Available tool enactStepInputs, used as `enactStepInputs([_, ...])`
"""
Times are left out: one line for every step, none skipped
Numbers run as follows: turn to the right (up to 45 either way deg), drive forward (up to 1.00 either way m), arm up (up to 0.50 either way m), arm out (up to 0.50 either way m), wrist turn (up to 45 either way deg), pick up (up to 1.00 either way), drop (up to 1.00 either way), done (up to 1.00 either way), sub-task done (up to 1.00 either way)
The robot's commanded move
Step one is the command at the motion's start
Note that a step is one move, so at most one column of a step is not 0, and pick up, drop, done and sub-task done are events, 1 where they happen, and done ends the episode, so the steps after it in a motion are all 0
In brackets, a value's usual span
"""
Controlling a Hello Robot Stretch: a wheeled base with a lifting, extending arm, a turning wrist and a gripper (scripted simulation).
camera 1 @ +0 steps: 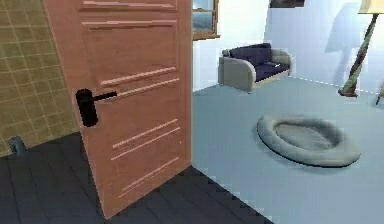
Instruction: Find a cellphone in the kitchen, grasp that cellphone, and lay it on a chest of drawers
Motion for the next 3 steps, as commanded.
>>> enactStepInputs([45.0, 0.00, 0.00, 0.00, 0.0, 0.00, 0.00, 0.00, 0.00])
enactStepInputs([0.0, 1.00, 0.00, 0.00, 0.0, 0.00, 0.00, 0.00, 0.00])
enactStepInputs([0.0, 0.50, 0.00, 0.00, 0.0, 0.00, 0.00, 0.00, 0.00])
